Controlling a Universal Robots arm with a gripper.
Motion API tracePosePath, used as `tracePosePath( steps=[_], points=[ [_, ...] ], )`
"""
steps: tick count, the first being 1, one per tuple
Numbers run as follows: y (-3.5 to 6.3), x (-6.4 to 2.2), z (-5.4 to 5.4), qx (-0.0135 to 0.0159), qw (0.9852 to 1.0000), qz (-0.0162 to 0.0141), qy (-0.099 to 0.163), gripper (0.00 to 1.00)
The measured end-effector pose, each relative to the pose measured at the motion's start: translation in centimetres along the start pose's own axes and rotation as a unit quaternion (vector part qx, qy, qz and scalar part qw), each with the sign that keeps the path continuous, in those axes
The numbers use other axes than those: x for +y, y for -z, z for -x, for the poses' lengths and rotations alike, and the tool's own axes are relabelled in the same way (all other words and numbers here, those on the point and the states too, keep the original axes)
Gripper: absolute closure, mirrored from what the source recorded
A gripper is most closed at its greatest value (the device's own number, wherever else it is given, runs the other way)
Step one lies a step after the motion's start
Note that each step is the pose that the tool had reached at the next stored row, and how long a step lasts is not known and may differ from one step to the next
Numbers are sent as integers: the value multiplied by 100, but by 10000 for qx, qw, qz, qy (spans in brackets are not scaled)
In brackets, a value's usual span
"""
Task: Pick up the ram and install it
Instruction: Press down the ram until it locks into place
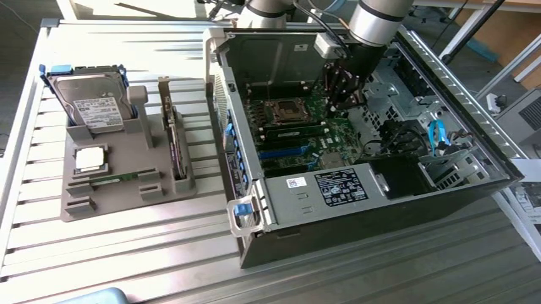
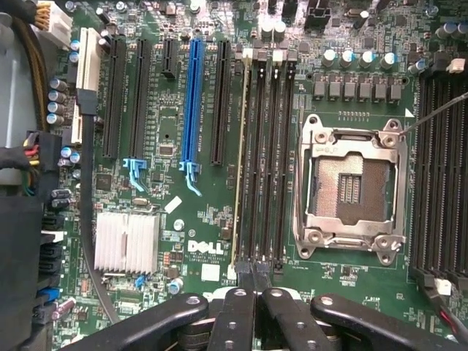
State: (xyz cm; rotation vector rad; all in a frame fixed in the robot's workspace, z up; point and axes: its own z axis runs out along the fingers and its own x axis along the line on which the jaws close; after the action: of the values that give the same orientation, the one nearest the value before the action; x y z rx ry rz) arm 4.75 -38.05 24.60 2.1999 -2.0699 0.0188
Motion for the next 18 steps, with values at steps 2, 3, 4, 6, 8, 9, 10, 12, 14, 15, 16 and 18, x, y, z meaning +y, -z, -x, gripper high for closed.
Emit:
tracePosePath(
  steps=[2, 3, 4, 6, 8, 9, 10, 12, 14, 15, 16, 18],
  points=[
    [-8, 10, 1, 19, 10000, 1, -1, 89],
    [-11, 20, 2, 29, 10000, 2, -2, 89],
    [-16, 31, 2, 40, 10000, 3, -3, 89],
    [-32, 50, -2, 68, 10000, 5, -5, 89],
    [-47, 56, -6, 71, 10000, 5, -5, 89],
    [-57, 56, -6, 74, 10000, 5, -5, 89],
    [-68, 59, -7, 77, 10000, 5, -6, 89],
    [-92, 63, -8, 89, 10000, 6, -7, 89],
    [-110, 67, -8, 98, 10000, 7, -7, 89],
    [-121, 69, -8, 102, 9999, 7, -8, 89],
    [-129, 69, -7, 107, 9999, 8, -8, 89],
    [-149, 70, -7, 127, 9999, 10, -9, 89]
  ],
)
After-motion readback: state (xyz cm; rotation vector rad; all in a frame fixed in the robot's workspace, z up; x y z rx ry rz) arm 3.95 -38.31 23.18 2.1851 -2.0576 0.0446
